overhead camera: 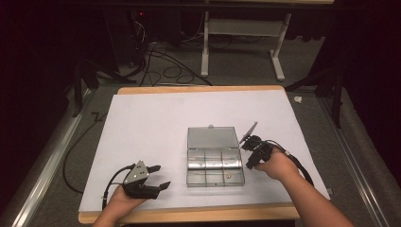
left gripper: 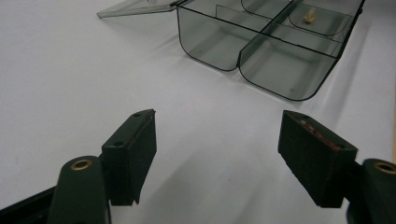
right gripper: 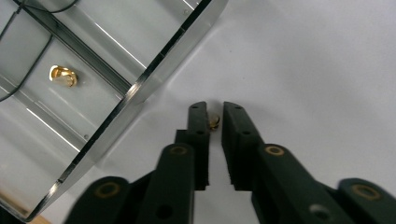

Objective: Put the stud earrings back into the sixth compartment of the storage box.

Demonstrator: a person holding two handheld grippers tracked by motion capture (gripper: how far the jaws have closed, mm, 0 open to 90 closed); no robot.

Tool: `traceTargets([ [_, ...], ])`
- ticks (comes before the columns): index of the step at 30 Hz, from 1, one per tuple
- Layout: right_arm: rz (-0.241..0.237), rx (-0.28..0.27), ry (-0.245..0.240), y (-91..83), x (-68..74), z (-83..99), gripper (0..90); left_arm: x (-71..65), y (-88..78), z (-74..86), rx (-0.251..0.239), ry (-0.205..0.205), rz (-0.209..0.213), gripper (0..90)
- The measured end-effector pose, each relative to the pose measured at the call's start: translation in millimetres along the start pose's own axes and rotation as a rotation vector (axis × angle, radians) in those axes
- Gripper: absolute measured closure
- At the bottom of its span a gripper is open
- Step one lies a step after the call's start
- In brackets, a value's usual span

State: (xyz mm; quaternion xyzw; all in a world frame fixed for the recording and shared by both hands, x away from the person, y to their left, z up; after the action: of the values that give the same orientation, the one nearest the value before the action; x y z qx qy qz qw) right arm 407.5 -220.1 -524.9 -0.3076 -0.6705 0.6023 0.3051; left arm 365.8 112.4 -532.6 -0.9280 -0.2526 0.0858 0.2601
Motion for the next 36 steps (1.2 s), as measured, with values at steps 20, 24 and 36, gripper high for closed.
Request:
traceTargets([
  [20, -0.034, -0.013, 0.039, -23.1, 12.4, 12.4, 85.8, -0.2, 0.2, 0.1, 0.002, 0.000, -0.001, 28.7],
  [24, -0.025, -0.022, -0.011, -28.6, 13.3, 11.9, 85.8, 0.0, 0.3, 0.1, 0.002, -0.001, -0.002, 28.8],
  [36, -0.019, -0.025, -0.020, -42.1, 23.1, 14.3, 85.7, -0.3, 0.2, 0.1, 0.003, 0.000, -0.001, 28.7],
])
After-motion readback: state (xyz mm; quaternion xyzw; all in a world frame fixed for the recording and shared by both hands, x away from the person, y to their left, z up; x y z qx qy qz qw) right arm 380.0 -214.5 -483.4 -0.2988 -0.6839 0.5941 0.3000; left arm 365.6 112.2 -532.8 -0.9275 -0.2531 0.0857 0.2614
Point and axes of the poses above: each handheld gripper's, and its own axes: y roughly forward along the jaws, z roughly out of its underside, x roughly to its left, the point moved 9 cm from there along y, roughly forward along the jaws
